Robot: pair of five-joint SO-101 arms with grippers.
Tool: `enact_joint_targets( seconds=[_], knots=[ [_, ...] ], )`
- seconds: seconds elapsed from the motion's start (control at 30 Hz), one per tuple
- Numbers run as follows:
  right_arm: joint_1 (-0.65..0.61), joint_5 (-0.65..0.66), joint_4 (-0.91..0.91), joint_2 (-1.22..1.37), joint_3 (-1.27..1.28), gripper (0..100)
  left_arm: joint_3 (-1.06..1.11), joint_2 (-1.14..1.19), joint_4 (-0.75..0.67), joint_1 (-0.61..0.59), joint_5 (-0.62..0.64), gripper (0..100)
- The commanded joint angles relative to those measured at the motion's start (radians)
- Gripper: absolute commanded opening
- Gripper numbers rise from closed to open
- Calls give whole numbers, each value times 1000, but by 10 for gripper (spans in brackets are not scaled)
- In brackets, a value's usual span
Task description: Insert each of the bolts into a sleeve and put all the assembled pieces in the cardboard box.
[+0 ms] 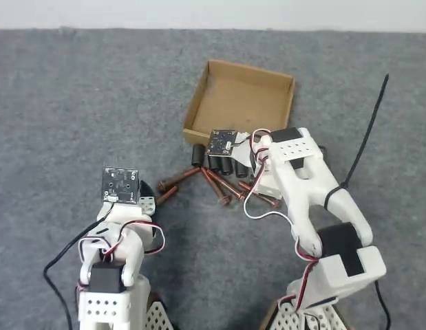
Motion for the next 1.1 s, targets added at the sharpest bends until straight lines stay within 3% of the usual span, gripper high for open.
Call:
enact_joint_targets(
  seconds=[0.0,0.17,0.3,0.57,0.87,1.07],
  knots=[
    [-25,11,-12,5,-55,158,-10,-20,-12,-8,-11,13],
    [-18,6,-88,71,-57,149,-10,-20,-12,-8,-11,13],
    [16,5,-99,76,-66,0,-10,-20,-12,-8,-11,13],
    [134,-118,-2,-102,-100,6,-10,-20,-12,-8,-37,13],
    [309,-466,153,-314,-92,6,-10,-20,-12,-8,-57,13],
    [487,-657,79,-315,-9,6,-10,-20,-11,-8,-57,13]
  ],
)
